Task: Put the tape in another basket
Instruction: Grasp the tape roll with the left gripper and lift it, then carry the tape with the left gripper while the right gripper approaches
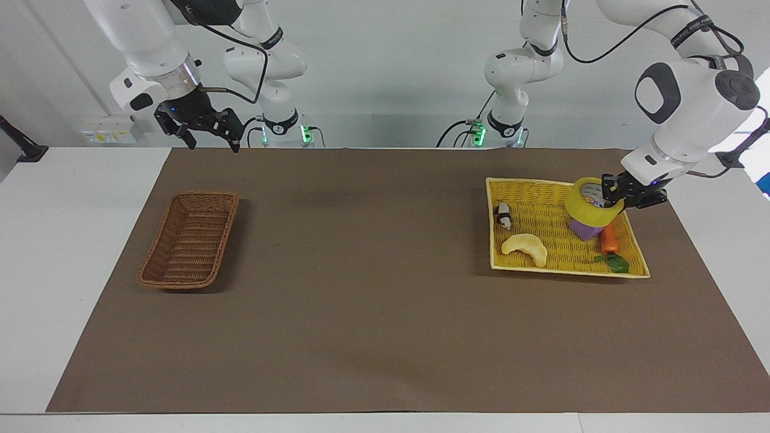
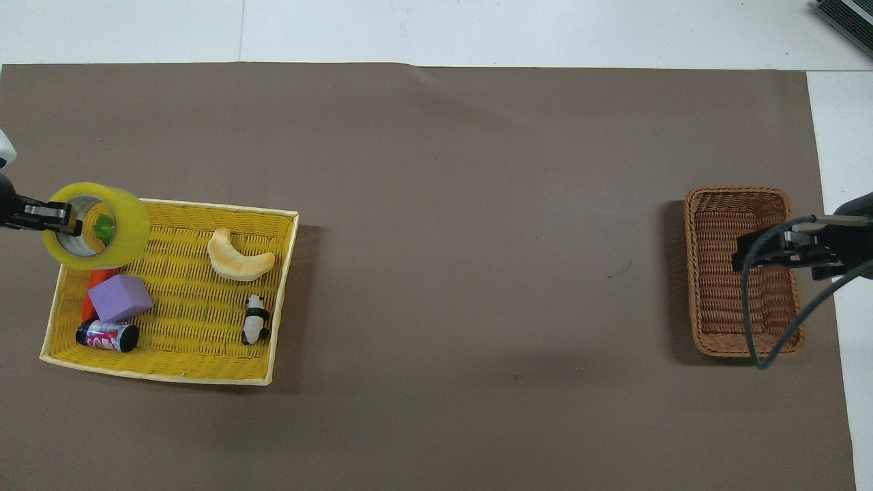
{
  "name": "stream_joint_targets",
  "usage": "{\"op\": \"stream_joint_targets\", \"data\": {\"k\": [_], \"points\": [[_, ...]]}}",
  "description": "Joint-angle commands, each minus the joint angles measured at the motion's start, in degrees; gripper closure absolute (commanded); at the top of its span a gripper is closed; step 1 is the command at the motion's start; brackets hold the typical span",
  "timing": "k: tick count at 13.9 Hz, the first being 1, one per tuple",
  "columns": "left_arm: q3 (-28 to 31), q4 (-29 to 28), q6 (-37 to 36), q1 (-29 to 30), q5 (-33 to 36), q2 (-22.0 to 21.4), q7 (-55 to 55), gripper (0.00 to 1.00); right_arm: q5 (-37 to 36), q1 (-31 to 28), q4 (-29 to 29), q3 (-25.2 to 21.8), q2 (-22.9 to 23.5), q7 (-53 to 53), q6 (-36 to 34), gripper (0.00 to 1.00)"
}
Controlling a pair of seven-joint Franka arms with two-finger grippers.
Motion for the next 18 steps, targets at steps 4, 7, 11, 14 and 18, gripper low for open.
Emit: {"op": "stream_joint_targets", "data": {"k": [4, 7, 11, 14, 18], "points": [[0.1, 0.9, -3.1, -0.5, 0.0, 0.0, -4.4, 1.00, 1.2, -0.9, -0.6, 0.5, -0.8, -1.7, 0.5, 0.00], [0.0, 0.5, -3.4, 0.3, -0.3, -0.3, -5.1, 1.00, 1.2, -0.9, -0.6, 0.5, -0.8, -1.7, 0.5, 0.00], [-0.1, -0.4, -3.3, 0.1, -0.8, -0.5, -5.0, 1.00, 1.2, -0.9, -0.6, 0.5, -0.8, -1.7, 0.5, 0.00], [-0.2, -1.7, -3.9, -0.7, -4.5, -1.3, -5.2, 1.00, 1.2, -0.9, -0.6, 0.5, -0.8, -1.7, 0.5, 0.00], [-0.6, -2.1, -5.0, -5.6, -5.3, -1.7, -8.6, 1.00, 1.2, -0.9, -0.6, 0.5, -0.8, -1.7, 0.5, 0.00]]}}
